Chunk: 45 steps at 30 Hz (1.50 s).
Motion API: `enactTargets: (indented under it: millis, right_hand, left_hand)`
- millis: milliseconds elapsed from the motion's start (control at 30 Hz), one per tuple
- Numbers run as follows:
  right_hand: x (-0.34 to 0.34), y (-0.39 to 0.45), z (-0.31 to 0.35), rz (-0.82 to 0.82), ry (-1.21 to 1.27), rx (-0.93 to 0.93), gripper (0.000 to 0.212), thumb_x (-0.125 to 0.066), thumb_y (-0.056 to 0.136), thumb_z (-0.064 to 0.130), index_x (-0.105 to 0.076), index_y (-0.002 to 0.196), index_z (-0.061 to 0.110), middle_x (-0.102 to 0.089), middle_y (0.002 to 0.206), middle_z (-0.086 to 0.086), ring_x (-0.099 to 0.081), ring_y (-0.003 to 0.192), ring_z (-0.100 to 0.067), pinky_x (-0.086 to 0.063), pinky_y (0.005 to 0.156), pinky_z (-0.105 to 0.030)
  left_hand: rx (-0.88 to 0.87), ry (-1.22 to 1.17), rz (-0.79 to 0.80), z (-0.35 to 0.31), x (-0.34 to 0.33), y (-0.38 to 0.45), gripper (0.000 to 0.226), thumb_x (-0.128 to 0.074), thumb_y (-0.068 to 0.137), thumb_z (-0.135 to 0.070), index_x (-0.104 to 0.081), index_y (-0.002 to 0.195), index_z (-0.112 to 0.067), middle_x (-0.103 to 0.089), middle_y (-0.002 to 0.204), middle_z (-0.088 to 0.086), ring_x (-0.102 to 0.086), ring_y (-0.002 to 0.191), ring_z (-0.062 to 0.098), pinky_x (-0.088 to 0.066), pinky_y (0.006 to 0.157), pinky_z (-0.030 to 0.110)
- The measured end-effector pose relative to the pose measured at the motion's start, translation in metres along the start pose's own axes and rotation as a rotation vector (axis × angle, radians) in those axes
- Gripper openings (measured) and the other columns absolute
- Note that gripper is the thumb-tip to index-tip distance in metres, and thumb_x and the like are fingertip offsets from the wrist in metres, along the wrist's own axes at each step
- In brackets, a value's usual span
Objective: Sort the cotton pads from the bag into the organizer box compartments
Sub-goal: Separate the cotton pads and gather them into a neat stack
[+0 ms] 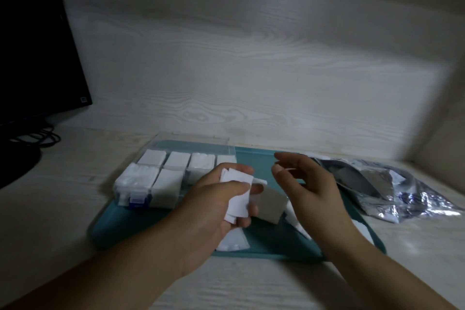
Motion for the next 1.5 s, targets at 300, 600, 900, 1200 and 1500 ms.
enactTargets:
  millis: [300,600,900,1200,1500]
  right_hand:
    - [0.002,0.001,-0.009,0.256,-0.479,0.341,0.017,-0.066,0.089,0.022,-0.070,0.105,0.026,-0.063,0.091,0.015,-0.058,0.088,-0.001,-0.039,0.072,-0.006]
    - [-0.016,-0.014,-0.017,0.661,-0.622,0.509,0.025,-0.065,0.089,0.041,-0.072,0.109,0.029,-0.062,0.106,0.011,-0.050,0.100,-0.012,-0.044,0.089,-0.028]
    - [0.052,0.020,0.008,0.383,-1.038,0.273,0.029,-0.060,0.090,0.043,-0.065,0.115,0.030,-0.064,0.109,0.008,-0.058,0.098,-0.010,-0.049,0.083,-0.026]
    - [0.080,0.025,-0.007,0.695,-1.151,-0.316,0.070,-0.081,0.071,0.048,-0.053,0.133,0.032,-0.060,0.115,0.008,-0.059,0.094,-0.011,-0.047,0.082,-0.023]
    - [0.036,0.025,-0.016,0.420,-0.661,0.074,0.027,-0.073,0.081,0.026,-0.071,0.108,0.026,-0.067,0.086,0.011,-0.060,0.075,0.000,-0.048,0.068,-0.019]
  left_hand:
    - [-0.083,-0.066,-0.051,-0.014,0.008,0.004,0.026,-0.039,0.101,-0.001,-0.062,0.106,-0.011,-0.060,0.074,0.015,-0.059,0.059,0.024,-0.056,0.060,0.036]
    - [-0.039,-0.039,-0.164,-0.015,0.018,0.008,0.016,-0.051,0.096,-0.021,-0.061,0.098,-0.009,-0.061,0.081,0.012,-0.040,0.048,0.014,-0.027,0.038,0.020]
    - [0.002,-0.100,-0.121,-0.014,0.011,0.005,0.041,-0.036,0.103,-0.039,-0.063,0.101,-0.008,-0.063,0.073,0.016,-0.045,0.049,0.018,-0.028,0.050,0.023]
    - [0.039,-0.066,-0.045,-0.006,0.003,0.003,0.036,-0.040,0.101,-0.034,-0.064,0.102,-0.007,-0.064,0.071,0.017,-0.048,0.047,0.020,-0.033,0.041,0.021]
    - [0.020,-0.031,-0.053,-0.005,0.005,0.002,0.033,-0.041,0.101,-0.032,-0.062,0.104,-0.006,-0.063,0.071,0.016,-0.045,0.050,0.020,-0.029,0.043,0.020]
Point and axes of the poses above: each hand's wrist, its own y-axis towards the middle knuckle, its own x-axis out of the back of the hand, z = x × y, the point moved 1 cm from there along y, towards the middle knuckle
